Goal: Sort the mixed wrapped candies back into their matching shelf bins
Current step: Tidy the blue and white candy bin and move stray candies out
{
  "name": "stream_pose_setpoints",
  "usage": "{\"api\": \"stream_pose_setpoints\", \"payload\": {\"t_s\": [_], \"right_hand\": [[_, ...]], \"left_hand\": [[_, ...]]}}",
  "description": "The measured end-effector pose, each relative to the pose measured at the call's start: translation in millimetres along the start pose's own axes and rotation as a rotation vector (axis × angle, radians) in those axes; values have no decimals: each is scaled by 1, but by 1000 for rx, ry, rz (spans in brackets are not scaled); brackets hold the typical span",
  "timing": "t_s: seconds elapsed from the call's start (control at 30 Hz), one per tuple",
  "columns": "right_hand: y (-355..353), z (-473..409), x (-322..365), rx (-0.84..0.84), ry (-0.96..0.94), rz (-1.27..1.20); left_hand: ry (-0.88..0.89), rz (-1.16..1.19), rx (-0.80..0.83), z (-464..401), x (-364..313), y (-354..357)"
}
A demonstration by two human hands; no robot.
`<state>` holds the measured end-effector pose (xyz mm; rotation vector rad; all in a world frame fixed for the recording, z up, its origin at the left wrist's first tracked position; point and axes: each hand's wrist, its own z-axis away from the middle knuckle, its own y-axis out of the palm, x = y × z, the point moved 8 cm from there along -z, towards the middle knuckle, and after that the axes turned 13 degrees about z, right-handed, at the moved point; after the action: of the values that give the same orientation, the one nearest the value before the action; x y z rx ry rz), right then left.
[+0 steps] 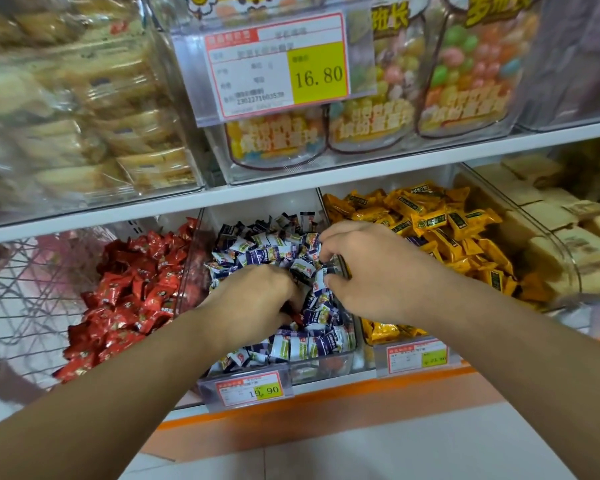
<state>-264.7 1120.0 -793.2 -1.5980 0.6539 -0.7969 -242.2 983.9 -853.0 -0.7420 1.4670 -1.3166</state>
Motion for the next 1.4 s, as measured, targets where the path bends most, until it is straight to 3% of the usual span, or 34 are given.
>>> {"api": "stream_pose_setpoints", "payload": {"t_s": [0.2, 0.43, 0.63, 0.77, 0.93, 1.03, 1.2, 1.4], "right_hand": [[1, -1, 0, 0, -13, 12], [-1, -1, 4, 11, -2, 41], [0, 1, 12, -1, 31, 79], [-1, -5, 22, -70, 3, 113], [16, -14, 80, 18, -259, 62], [43, -25, 107, 125, -362, 169], [58, -48, 100, 127, -336, 365], [49, -59, 74, 88, -141, 484]], "left_hand": [[-57, 130, -130, 6, 0, -16], [-271, 408, -606, 75, 10, -81], [-453, 386, -840, 154, 57, -109], [-539, 184, -734, 168, 80, -101], [-262, 280, -488, 138, 60, -72], [-197, 257, -338, 123, 56, -46], [-209, 189, -252, 121, 63, -34], [-212, 230, -227, 122, 63, -36]]}}
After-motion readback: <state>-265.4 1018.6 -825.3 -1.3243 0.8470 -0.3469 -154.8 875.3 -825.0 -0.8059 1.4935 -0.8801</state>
